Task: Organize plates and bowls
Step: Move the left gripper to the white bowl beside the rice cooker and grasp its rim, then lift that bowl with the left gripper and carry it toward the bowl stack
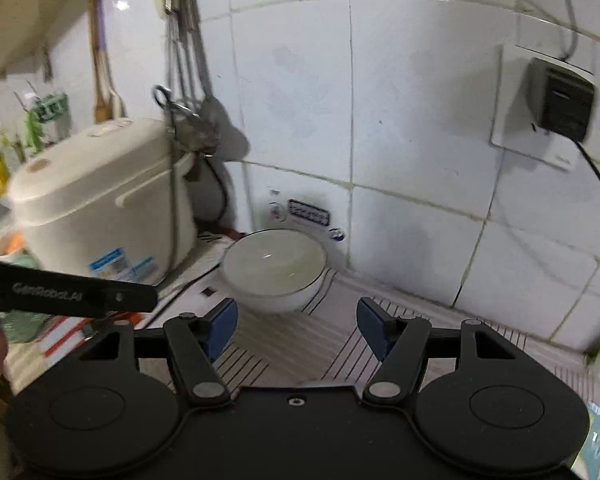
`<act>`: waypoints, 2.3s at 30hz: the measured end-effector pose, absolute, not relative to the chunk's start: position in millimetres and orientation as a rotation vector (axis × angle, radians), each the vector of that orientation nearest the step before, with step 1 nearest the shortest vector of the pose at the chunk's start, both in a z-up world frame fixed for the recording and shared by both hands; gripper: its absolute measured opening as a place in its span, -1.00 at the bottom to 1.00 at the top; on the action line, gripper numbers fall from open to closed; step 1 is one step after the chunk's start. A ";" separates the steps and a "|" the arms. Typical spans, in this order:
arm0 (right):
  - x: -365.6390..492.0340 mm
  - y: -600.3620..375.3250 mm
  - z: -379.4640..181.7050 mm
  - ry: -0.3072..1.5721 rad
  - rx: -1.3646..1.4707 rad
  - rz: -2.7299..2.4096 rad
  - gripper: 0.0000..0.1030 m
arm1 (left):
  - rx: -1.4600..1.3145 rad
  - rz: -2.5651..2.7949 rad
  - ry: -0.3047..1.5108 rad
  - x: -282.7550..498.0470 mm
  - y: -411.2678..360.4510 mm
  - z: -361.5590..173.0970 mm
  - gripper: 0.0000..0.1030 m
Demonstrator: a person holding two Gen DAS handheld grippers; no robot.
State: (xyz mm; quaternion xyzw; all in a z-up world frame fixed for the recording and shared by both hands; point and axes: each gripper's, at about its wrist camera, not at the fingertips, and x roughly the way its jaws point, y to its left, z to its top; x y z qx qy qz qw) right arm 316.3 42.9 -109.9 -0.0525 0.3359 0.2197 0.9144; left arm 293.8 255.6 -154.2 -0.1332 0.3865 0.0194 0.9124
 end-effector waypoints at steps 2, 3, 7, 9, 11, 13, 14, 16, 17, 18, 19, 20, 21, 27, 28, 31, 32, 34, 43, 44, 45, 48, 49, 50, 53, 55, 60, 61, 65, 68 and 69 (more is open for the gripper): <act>334.2 50.3 -114.8 0.724 -0.105 0.436 0.37 | -0.278 0.038 0.787 307.0 253.3 -164.9 0.19; 343.6 53.1 -117.6 0.743 -0.090 0.444 0.37 | -0.292 0.045 0.786 312.5 253.2 -170.8 0.19; 373.5 64.3 -130.7 0.813 -0.064 0.442 0.37 | -0.338 0.084 0.762 330.9 254.1 -190.0 0.19; 388.5 68.9 -138.2 0.854 -0.049 0.435 0.36 | -0.365 0.103 0.760 338.6 256.9 -198.5 0.19; 402.1 73.4 -144.6 0.896 -0.038 0.430 0.36 | -0.397 0.106 0.770 344.6 259.8 -205.7 0.18; 413.8 76.2 -149.6 0.931 -0.039 0.428 0.35 | -0.431 0.094 0.778 350.2 262.2 -213.5 0.18; 418.6 76.1 -151.6 0.946 -0.029 0.425 0.35 | -0.444 0.093 0.780 350.9 263.1 -216.1 0.17; 429.6 75.8 -156.0 0.980 -0.009 0.400 0.32 | -0.465 0.101 0.787 355.9 262.2 -221.7 0.16; 433.9 77.2 -158.3 0.990 -0.008 0.381 0.32 | -0.475 0.099 0.786 357.8 261.5 -223.8 0.15; 437.3 79.7 -160.5 0.996 -0.017 0.366 0.32 | -0.489 0.098 0.787 360.3 261.1 -225.6 0.14; 440.1 83.1 -163.0 1.000 -0.031 0.358 0.28 | -0.505 0.098 0.792 363.2 261.0 -227.6 0.14; 443.3 85.7 -165.9 1.006 -0.038 0.345 0.26 | -0.521 0.097 0.799 366.6 260.5 -229.8 0.12; 447.7 87.0 -169.6 1.016 -0.032 0.332 0.26 | -0.531 0.092 0.801 369.8 259.4 -231.2 0.09; 467.5 80.5 -189.1 1.099 0.027 0.318 0.04 | -0.553 0.091 0.819 385.2 255.7 -239.2 -0.13; 468.3 78.1 -191.0 1.116 0.046 0.336 -0.05 | -0.547 0.090 0.825 387.3 254.8 -240.5 -0.20; 473.3 70.7 -195.8 1.149 0.124 0.364 -0.18 | -0.574 0.066 0.849 392.1 256.2 -244.6 -0.42; 474.5 69.2 -197.4 1.151 0.134 0.362 -0.27 | -0.575 0.065 0.850 392.6 256.0 -244.2 -0.43; 478.2 64.9 -201.3 1.161 0.172 0.368 -0.44 | -0.565 0.062 0.850 392.5 255.4 -243.7 -0.47; 473.7 70.9 -207.2 1.178 0.269 0.333 -0.68 | -0.574 0.111 0.878 397.2 253.1 -247.8 -0.55; 473.1 72.5 -206.7 1.173 0.256 0.331 -0.69 | -0.558 0.113 0.884 396.2 252.2 -246.9 -0.58; 471.3 74.6 -205.4 1.167 0.242 0.329 -0.69 | -0.549 0.108 0.891 394.7 251.9 -246.1 -0.58; 461.4 78.7 -197.8 1.137 0.187 0.333 -0.70 | -0.535 0.095 0.919 385.1 251.9 -242.1 -0.59; 456.7 79.4 -194.8 1.126 0.169 0.339 -0.70 | -0.522 0.097 0.932 380.0 249.9 -237.8 -0.59; 451.5 79.5 -191.2 1.113 0.155 0.350 -0.70 | -0.508 0.103 0.934 374.9 248.2 -233.9 -0.59; 435.7 75.6 -180.8 1.091 0.151 0.379 -0.70 | -0.453 0.105 0.924 357.3 239.7 -214.2 -0.59; 424.1 68.5 -170.4 1.072 0.176 0.395 -0.70 | -0.449 0.091 0.931 346.9 236.4 -202.3 -0.60; 388.6 45.1 -141.0 1.004 0.206 0.423 -0.69 | -0.382 0.027 0.937 318.9 219.1 -173.3 -0.60; 381.0 40.4 -137.2 0.993 0.211 0.419 -0.69 | -0.368 0.018 0.930 313.4 214.6 -169.0 -0.60; 351.4 15.9 -120.1 0.955 0.265 0.409 -0.67 | -0.304 -0.029 0.900 293.4 195.0 -158.5 -0.61; 336.4 -6.4 -115.9 0.948 0.334 0.405 -0.67 | -0.280 -0.061 0.890 279.2 180.9 -152.3 -0.61; 330.5 -12.0 -114.3 0.939 0.338 0.404 -0.67 | -0.271 -0.066 0.889 275.9 176.8 -151.3 -0.61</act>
